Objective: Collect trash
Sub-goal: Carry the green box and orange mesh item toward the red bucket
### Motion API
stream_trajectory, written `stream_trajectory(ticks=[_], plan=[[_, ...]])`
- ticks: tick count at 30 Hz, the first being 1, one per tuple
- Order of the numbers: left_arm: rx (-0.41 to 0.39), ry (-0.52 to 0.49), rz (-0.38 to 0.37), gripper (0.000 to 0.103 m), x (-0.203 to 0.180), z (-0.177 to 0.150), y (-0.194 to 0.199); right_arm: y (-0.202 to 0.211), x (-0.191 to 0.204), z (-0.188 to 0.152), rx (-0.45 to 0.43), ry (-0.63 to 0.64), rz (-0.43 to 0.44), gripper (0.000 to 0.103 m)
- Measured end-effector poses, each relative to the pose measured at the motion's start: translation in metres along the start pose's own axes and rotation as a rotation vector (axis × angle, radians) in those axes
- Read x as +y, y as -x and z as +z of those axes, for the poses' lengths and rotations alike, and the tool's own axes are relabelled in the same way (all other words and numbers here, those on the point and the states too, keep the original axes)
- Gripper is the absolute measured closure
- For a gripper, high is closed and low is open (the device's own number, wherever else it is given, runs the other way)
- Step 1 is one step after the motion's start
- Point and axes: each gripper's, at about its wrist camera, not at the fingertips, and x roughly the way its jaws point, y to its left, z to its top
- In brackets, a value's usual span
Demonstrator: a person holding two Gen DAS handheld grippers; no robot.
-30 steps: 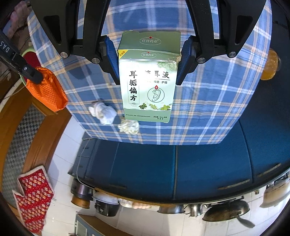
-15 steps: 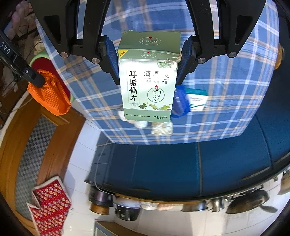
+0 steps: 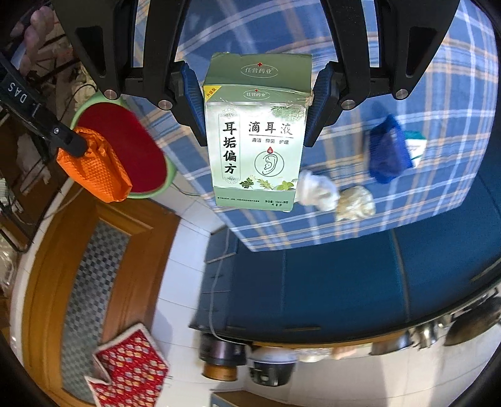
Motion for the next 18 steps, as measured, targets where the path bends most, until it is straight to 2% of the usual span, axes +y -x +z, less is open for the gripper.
stream_trajectory(ticks=[18], plan=[[0.036, -0.085, -0.086, 0.043, -0.063, 0.015, -0.039, -0.010, -0.066, -0.005, 0.013, -0.112, -0.089, 0.094]])
